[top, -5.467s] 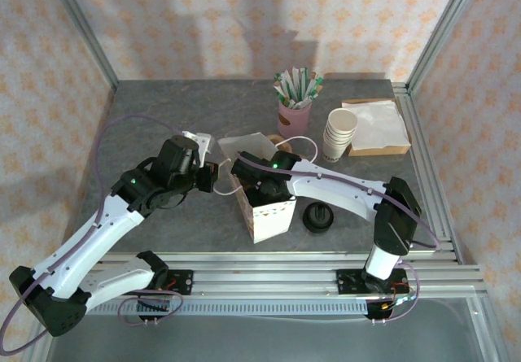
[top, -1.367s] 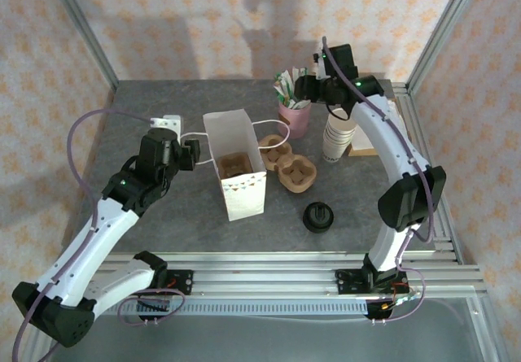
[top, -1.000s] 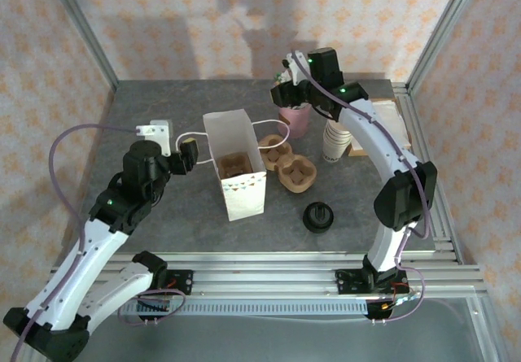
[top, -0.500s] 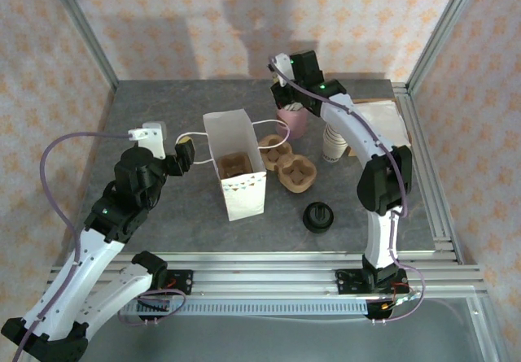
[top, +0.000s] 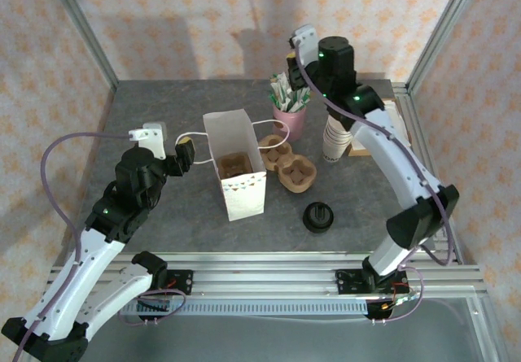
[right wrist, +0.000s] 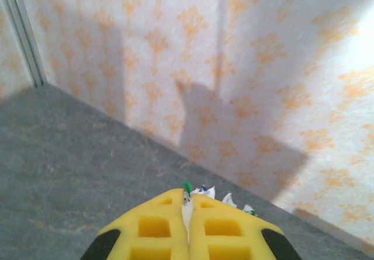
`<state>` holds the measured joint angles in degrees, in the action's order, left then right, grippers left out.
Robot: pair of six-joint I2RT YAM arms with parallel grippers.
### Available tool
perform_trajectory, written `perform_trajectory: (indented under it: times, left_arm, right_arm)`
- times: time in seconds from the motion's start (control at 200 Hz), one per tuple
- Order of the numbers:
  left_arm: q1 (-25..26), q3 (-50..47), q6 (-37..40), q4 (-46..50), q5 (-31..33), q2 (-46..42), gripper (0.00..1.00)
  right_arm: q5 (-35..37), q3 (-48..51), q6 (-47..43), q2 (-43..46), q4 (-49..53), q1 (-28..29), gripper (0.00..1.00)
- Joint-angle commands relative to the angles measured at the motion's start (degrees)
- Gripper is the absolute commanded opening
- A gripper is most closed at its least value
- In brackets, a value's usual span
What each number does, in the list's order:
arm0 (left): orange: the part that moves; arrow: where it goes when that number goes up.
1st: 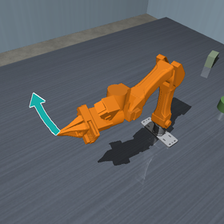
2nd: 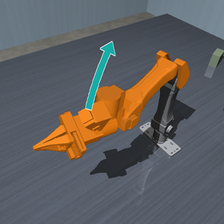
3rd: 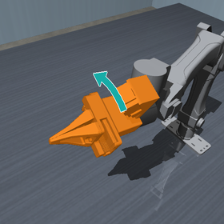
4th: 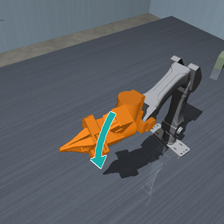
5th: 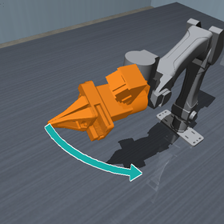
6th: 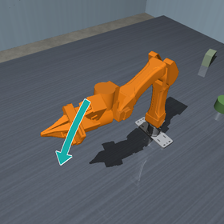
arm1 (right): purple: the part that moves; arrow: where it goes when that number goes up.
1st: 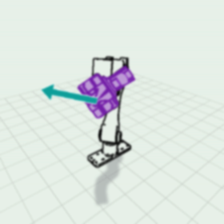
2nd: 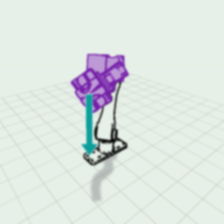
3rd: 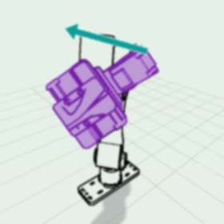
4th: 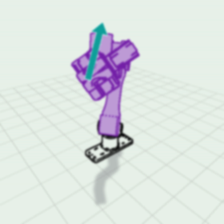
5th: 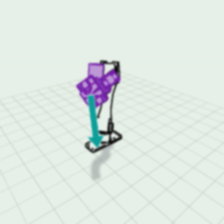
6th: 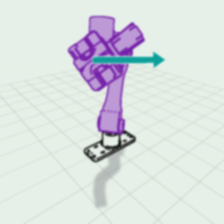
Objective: Pack the takeout coffee
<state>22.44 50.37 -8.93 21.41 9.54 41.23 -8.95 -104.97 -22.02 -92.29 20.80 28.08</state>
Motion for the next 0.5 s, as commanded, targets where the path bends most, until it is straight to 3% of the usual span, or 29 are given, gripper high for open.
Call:
perform_trajectory:
  times: [0.0,0.12,0.3,0.495]
  left_arm:
    - [-0.5,-0.1,-0.2,-1.4,2.7,-0.6,0.79]
    - [-0.5,-0.1,-0.3,-1.4,3.7,-0.9,0.79]
    - [-0.6,-0.3,-0.5,-1.7,4.8,-1.3,0.79]
    - [-0.6,-0.4,-0.6,-1.4,5.8,-1.3,0.79]
  right_arm:
    - [-0.9,-1.5,5.7,4.8,3.0,0.1,0.0]
    - [-3.0,-0.8,9.6,11.0,5.7,3.1,0.0]
    - [-4.1,4.8,13.0,18.6,5.0,13.8,0.0]
    - [-1.2,9.4,12.2,18.8,2.1,24.8,0.0]
